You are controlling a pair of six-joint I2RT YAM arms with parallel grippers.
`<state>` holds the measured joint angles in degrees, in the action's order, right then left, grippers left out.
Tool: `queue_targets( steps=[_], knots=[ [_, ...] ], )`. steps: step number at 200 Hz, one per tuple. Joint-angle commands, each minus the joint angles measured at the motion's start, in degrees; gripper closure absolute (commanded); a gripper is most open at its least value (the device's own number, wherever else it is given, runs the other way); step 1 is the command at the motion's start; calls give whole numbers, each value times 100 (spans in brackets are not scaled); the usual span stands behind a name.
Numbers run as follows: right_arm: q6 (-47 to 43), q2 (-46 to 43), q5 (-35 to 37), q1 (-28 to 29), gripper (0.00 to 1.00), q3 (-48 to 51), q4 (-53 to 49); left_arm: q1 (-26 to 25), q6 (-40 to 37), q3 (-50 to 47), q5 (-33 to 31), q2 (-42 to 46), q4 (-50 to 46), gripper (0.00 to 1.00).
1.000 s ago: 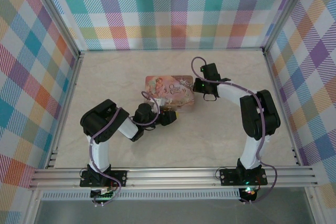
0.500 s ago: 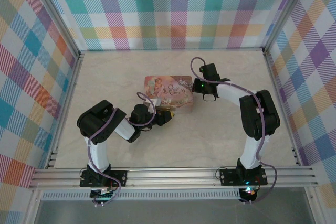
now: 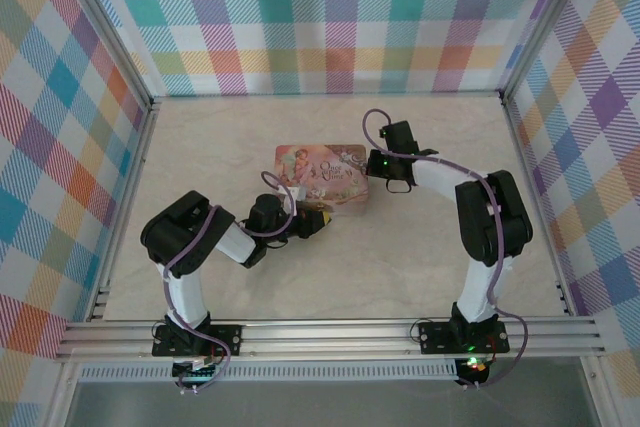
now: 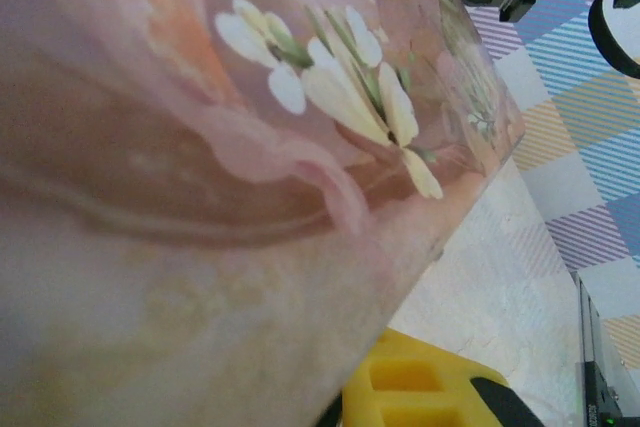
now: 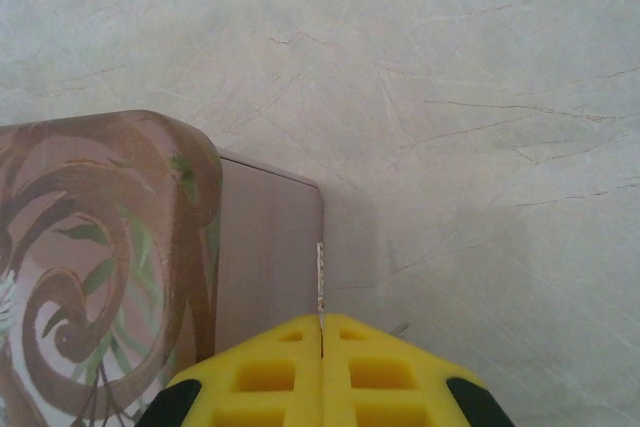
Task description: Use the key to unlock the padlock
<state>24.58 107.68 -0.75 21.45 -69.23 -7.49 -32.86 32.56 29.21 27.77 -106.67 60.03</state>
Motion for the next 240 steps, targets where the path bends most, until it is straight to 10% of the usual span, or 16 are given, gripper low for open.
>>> queue_targets(
  steps=[1,87,240],
  knots=[
    [-82,278,-391,102,100,-397,-93,34,11,22,416,11,-1013,86],
    [-406,540,-557,34,100,-947,-513,34,362,215,475,38,-1042,86],
    [153,-3257,-2280,-738,100,2309,587,34,1015,1222,518,741,-2960,85]
  ],
)
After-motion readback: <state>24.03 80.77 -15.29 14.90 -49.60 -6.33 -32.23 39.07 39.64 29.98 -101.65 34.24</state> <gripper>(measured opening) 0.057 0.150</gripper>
